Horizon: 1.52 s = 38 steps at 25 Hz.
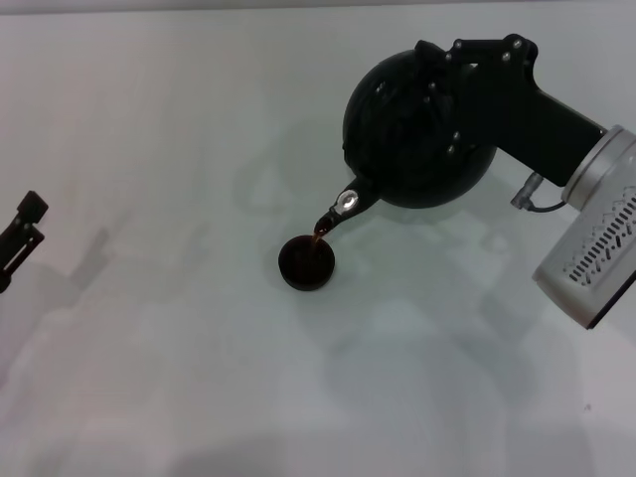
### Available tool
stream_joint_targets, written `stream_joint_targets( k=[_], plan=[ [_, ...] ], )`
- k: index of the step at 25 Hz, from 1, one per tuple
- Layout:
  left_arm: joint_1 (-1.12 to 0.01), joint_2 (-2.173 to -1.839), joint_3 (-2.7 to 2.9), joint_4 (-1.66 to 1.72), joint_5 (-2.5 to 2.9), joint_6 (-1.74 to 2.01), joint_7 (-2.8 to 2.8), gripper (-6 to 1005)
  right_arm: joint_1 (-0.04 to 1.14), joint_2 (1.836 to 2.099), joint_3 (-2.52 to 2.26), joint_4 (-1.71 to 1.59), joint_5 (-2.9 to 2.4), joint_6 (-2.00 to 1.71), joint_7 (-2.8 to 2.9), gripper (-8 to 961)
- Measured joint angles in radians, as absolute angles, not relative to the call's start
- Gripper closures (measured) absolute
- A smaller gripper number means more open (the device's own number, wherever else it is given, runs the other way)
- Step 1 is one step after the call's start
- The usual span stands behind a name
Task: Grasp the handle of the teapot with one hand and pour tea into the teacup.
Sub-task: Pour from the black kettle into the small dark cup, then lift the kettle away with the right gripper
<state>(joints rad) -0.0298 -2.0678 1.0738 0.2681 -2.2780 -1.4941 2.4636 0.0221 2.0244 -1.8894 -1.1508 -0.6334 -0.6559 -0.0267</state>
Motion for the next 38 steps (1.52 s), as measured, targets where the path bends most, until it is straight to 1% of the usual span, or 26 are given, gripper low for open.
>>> stream_joint_targets(
  k=[30, 38],
  plan=[
    [-0.041, -2.068, 1.074, 0.268, -2.278, -1.482, 2.465, 138, 0.017, 2.025, -1.890, -1.143, -0.633, -0.653, -0.040, 844],
    [-0.046, -2.068, 1.074, 0.268, -2.275, -1.481, 2.465, 137, 0.033, 2.016, -1.883, -1.104, -0.503, -0.677, -0.026, 841]
  ],
)
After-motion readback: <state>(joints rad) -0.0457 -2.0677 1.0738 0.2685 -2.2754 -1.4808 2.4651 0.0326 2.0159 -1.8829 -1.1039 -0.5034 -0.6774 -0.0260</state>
